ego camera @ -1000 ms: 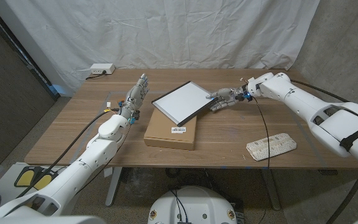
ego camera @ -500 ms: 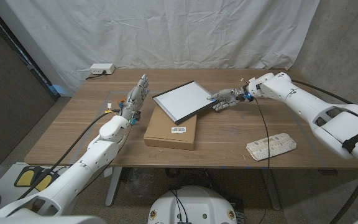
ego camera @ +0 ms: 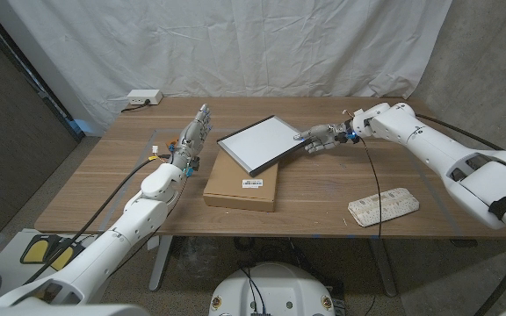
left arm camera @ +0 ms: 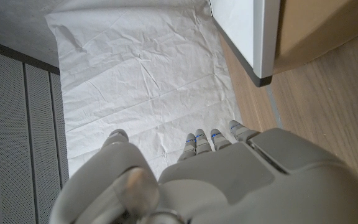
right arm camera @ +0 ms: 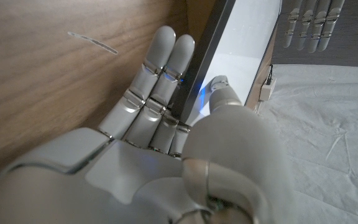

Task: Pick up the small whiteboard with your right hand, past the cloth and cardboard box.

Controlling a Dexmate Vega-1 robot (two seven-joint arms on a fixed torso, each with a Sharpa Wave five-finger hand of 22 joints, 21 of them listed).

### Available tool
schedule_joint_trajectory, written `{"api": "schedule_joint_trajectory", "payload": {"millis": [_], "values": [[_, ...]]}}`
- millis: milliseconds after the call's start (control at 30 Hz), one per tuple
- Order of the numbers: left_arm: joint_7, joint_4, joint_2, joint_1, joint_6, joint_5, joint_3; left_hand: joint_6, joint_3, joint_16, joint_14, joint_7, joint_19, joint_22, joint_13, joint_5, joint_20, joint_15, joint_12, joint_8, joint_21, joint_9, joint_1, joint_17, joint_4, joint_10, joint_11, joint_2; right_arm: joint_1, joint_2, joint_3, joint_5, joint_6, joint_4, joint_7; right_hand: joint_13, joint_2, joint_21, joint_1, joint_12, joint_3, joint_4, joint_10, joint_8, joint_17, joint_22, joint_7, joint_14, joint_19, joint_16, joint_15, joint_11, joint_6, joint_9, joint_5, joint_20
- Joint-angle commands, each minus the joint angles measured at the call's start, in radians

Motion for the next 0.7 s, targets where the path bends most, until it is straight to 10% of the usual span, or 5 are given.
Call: {"api": "schedule_joint_trajectory", "payload": {"millis": [33, 400, 700], "values": [[0.015, -0.024, 0.008, 0.009, 0.013, 0.005, -0.004, 0.004, -0.006, 0.001, 0.002, 0.0, 0.0, 0.005, 0.003, 0.002, 0.007, 0.0, -0.002, 0.001, 0.003, 0.002, 0.009, 0.003, 0.004, -0.001, -0.001, 0.002, -0.008, 0.001, 0.012, 0.019, 0.002, -0.006, -0.019, 0.049, 0.004, 0.032, 0.031, 0.037, 0.004, -0.004, 0.103, 0.019, 0.032, 0.021, 0.003, 0.037, 0.022, 0.022, 0.0, -0.066, 0.092, 0.016, -0.001, -0.029], [0.02, -0.036, 0.016, 0.006, 0.028, 0.01, -0.004, 0.003, -0.008, 0.001, 0.003, 0.001, 0.001, 0.005, 0.003, 0.001, 0.007, 0.0, -0.002, 0.001, 0.003, 0.002, 0.01, 0.003, 0.004, -0.001, 0.0, 0.003, -0.023, 0.009, 0.029, 0.041, 0.008, 0.006, -0.036, 0.084, 0.067, 0.083, 0.062, 0.077, 0.036, 0.011, 0.196, 0.064, 0.113, 0.036, -0.068, 0.092, 0.053, 0.06, 0.001, -0.089, 0.269, 0.066, -0.002, -0.029], [0.021, -0.041, 0.018, -0.004, 0.042, 0.014, 0.001, 0.004, -0.009, 0.001, 0.003, 0.0, 0.0, 0.005, 0.003, 0.001, 0.007, 0.0, -0.002, 0.001, 0.003, 0.002, 0.011, 0.003, 0.003, 0.0, 0.001, 0.003, -0.027, 0.011, 0.035, 0.054, 0.012, 0.015, -0.032, 0.147, 0.109, 0.101, 0.071, 0.113, 0.067, 0.004, 0.207, 0.047, 0.182, 0.032, -0.052, 0.087, 0.041, 0.078, -0.002, -0.109, 0.281, 0.12, -0.006, -0.028]]}}
